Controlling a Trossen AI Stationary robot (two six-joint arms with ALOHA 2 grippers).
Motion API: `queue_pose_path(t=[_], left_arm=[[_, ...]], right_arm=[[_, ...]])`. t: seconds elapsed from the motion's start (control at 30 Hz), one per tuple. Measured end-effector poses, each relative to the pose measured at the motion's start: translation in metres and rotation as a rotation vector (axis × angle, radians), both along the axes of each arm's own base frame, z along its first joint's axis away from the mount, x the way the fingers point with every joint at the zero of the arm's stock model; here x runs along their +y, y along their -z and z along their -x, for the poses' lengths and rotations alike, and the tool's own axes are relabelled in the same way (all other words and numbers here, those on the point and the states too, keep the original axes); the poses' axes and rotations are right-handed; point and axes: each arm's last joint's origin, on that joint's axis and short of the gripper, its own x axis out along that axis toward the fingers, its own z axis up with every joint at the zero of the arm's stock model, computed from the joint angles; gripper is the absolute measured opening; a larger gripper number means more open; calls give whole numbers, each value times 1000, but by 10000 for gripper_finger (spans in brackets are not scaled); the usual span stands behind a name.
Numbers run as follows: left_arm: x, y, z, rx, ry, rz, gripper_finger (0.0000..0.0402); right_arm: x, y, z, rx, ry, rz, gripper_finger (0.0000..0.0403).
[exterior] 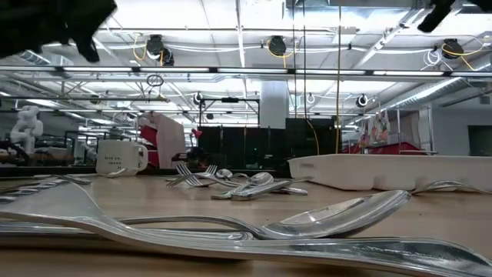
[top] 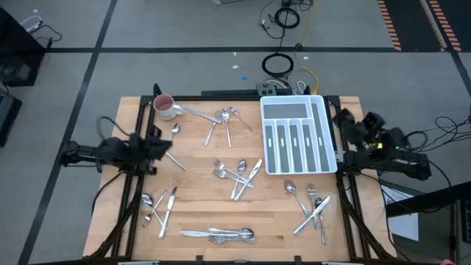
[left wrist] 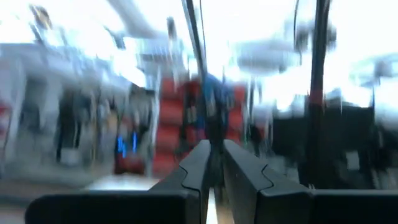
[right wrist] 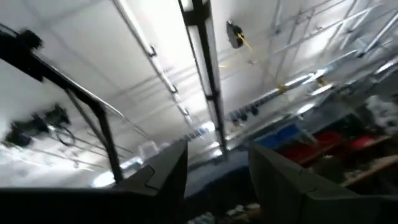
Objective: Sort silverware
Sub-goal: Put the silver fork into the silverware tray
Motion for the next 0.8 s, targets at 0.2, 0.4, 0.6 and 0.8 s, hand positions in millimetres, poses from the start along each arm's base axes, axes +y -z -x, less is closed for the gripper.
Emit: queue_pose_path(t=[0.2,0.4,0.6,0.8], left_arm=[[1,-25,20,-332,49,2,50],[0,-30,26,-420,151,55,50],[1,-31,27,-433,215,147,50],[4,-39,32,-497,197,274,50]], right_arm=[[-5,-43,4,267,205,-65,162],[-5,-60,-10,327,136,-61,162],[-8,-56,-32,401,127,-94,162],[-9,-62,-51,372,133,20,162]])
